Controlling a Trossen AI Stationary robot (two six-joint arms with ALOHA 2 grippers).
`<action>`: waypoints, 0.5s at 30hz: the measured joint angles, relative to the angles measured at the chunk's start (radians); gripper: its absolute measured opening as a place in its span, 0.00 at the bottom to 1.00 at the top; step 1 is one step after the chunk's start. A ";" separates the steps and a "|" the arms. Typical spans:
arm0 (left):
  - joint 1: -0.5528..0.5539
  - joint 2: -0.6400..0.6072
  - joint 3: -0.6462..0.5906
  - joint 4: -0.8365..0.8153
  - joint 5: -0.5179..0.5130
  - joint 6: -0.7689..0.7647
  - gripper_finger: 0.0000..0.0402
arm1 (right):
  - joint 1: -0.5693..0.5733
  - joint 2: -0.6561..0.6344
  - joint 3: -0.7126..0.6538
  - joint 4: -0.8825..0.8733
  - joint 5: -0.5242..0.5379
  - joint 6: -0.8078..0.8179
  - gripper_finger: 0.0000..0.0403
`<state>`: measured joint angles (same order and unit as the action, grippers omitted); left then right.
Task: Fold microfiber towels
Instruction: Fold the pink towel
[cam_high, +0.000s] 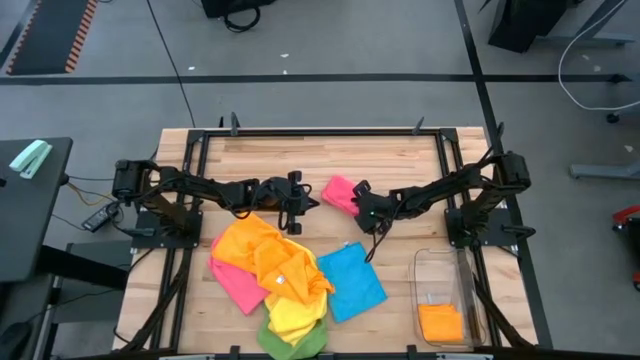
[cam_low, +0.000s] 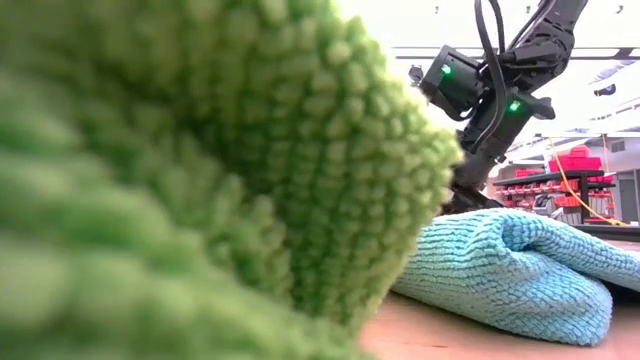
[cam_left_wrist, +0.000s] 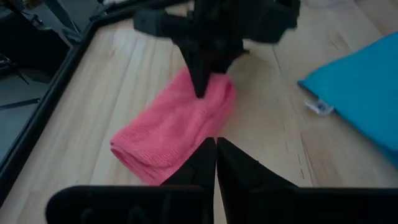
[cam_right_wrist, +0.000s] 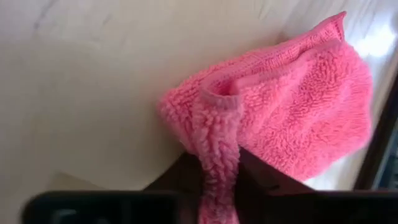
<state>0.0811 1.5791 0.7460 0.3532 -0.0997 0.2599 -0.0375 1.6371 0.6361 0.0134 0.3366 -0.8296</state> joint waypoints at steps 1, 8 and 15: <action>0.000 0.001 0.000 0.013 0.000 -0.016 0.06 | 0.003 0.000 0.002 -0.006 -0.003 0.015 0.12; -0.013 0.069 0.000 0.124 0.000 -0.085 0.04 | 0.036 -0.018 0.114 -0.231 -0.103 0.156 0.03; -0.016 0.207 0.001 0.354 0.000 -0.129 0.05 | 0.036 -0.018 0.285 -0.478 -0.277 0.458 0.02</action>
<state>0.0654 1.7860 0.7471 0.7072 -0.0994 0.1312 -0.0014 1.6192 0.9210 -0.4649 0.0594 -0.3714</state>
